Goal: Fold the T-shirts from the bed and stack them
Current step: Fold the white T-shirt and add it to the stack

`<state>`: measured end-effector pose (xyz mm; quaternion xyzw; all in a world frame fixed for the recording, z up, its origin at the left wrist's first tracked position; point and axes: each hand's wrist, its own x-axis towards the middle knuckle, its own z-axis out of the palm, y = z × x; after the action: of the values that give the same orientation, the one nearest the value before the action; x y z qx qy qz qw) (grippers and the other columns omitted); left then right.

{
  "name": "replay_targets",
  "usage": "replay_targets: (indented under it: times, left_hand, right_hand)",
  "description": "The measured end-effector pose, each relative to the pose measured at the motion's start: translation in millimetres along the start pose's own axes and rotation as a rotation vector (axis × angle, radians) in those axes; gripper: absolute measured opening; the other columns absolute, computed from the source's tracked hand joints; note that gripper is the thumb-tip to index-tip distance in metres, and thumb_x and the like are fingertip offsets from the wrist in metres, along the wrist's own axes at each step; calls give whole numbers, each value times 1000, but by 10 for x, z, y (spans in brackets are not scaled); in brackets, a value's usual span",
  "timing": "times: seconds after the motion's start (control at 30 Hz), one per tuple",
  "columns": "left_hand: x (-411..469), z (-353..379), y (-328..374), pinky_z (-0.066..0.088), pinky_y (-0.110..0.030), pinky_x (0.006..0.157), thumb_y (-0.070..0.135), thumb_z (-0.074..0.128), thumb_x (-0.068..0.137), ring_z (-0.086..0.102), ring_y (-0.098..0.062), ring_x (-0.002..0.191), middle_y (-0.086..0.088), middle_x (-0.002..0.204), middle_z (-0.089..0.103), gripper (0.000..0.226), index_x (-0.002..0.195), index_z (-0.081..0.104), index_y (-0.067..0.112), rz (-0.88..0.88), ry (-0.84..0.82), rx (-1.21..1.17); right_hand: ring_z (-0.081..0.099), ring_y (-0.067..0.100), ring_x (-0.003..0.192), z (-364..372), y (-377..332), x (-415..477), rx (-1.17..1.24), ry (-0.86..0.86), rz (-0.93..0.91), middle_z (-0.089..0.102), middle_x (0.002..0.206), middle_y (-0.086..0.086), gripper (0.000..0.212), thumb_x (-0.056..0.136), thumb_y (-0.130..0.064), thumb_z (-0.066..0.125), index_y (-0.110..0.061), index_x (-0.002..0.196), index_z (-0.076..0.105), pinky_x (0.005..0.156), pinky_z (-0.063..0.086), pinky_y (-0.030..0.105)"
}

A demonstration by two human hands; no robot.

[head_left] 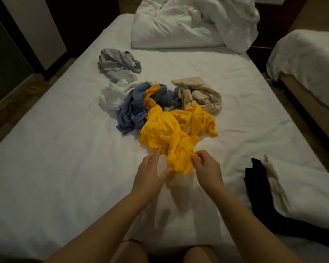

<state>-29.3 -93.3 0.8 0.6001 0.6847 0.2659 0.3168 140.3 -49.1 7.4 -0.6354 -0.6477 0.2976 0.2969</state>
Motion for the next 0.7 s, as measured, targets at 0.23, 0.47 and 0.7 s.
replay_targets:
  times: [0.23, 0.47, 0.7]
  left_hand:
    - [-478, -327, 641, 42, -23, 82, 30, 62, 87, 49, -10, 111, 12, 125, 47, 54, 135, 38, 33, 166, 83, -314]
    - [-1086, -605, 913, 50, -21, 76, 11, 56, 84, 60, -13, 94, 14, 94, 64, 31, 90, 60, 42, 180, 157, -548]
    - [-1667, -696, 991, 51, -39, 80, 35, 58, 70, 63, -23, 94, -7, 99, 68, 32, 98, 69, 23, 58, -65, -1060]
  right_hand:
    - [53, 3, 64, -463, -854, -771, 561, 124, -133, 62, 65, -9, 9, 83, -26, 62, -24, 74, 61, 60, 43, 20]
    - [49, 14, 60, -689, -1002, -1491, 845, 142, -46, 54, 60, 3, 18, 73, -29, 61, -12, 68, 62, 55, 42, 26]
    - [56, 4, 63, -728, -1117, -1991, 614, -109, -167, 64, 62, -7, 24, 84, -33, 60, -25, 65, 71, 63, 43, 25]
